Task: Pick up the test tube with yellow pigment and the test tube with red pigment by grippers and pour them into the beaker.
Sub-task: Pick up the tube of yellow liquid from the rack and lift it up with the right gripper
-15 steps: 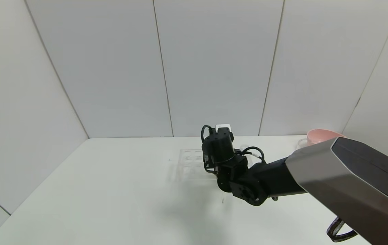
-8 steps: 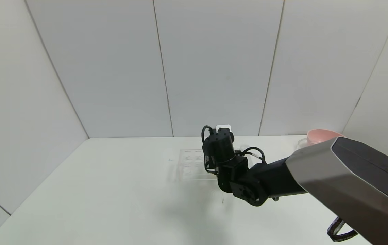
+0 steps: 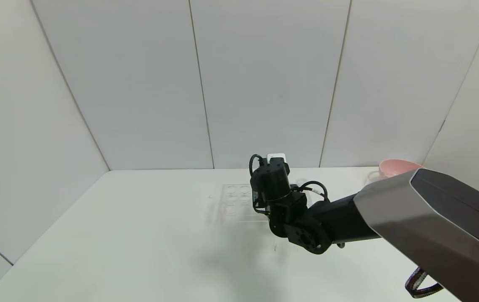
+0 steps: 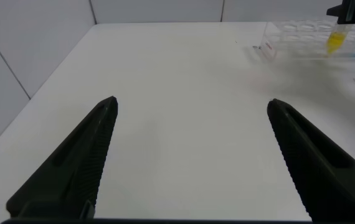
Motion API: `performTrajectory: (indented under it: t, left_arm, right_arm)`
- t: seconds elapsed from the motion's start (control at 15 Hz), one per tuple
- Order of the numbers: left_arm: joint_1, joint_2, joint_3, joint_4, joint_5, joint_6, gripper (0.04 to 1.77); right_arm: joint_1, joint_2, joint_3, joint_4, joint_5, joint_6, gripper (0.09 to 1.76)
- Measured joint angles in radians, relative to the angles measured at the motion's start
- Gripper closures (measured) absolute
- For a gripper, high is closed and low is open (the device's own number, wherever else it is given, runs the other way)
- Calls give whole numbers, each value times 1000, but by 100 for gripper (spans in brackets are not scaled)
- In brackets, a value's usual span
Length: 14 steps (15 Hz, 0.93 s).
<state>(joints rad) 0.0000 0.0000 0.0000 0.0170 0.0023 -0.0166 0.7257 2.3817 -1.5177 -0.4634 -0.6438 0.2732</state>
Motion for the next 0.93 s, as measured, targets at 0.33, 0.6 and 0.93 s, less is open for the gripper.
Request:
performTrajectory:
  t: [0.33, 0.6, 0.93]
  left_arm:
    - [0, 0, 0, 0, 0, 0, 9]
    - [0, 0, 0, 0, 0, 0, 9]
    - [0, 0, 0, 0, 0, 0, 9]
  right_arm:
    - [1, -60, 1, 2, 25, -36, 126]
    - [1, -136, 8, 6, 34, -69, 126]
    - [9, -280, 183, 1, 162, -104, 126]
